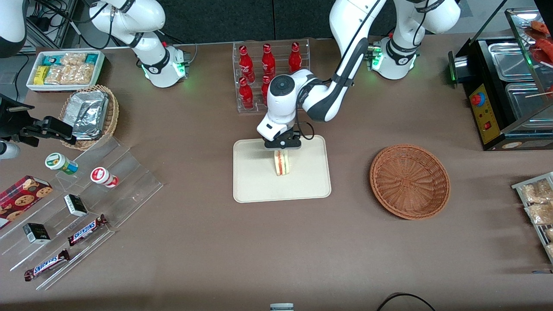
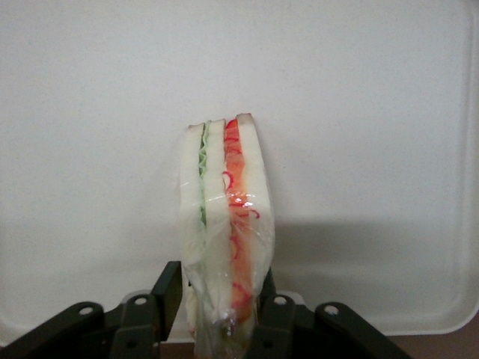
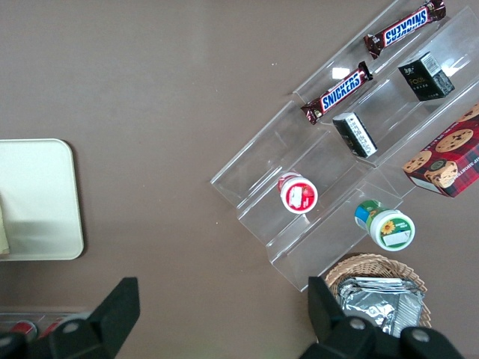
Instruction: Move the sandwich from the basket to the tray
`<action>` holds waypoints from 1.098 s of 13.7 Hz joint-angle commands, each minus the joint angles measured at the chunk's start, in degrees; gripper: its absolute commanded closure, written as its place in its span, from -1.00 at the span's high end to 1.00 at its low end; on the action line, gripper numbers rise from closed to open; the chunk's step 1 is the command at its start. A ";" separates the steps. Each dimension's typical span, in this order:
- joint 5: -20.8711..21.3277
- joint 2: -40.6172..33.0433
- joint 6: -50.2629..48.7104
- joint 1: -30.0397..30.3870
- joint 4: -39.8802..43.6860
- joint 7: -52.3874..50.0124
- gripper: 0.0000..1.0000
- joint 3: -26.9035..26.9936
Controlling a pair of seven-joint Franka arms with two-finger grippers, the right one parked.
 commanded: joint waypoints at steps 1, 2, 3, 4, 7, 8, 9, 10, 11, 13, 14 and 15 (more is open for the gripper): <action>1.28 -5.20 -10.11 0.08 2.17 -1.05 1.00 1.63; 1.19 -7.05 -13.64 0.08 2.35 -1.14 1.00 1.64; 1.19 -8.98 -16.20 0.34 2.36 -1.14 1.00 1.99; 1.19 -11.00 -18.66 0.95 2.36 -1.14 1.00 2.43; 1.10 -16.71 -25.52 3.24 2.62 0.00 1.00 2.52; 0.93 -19.17 -28.41 4.99 2.62 2.09 1.00 2.52; 0.40 -21.89 -31.48 7.35 2.62 4.11 1.00 2.35; 0.40 -24.62 -34.39 8.77 2.53 5.61 1.00 2.43; 0.40 -26.56 -37.11 10.70 2.62 8.33 1.00 2.43; 0.40 -30.25 -42.30 15.00 2.62 15.70 1.00 2.52; 0.40 -31.57 -43.80 17.20 2.62 18.61 1.00 2.43; 0.40 -32.81 -45.56 19.83 2.71 22.73 1.00 2.43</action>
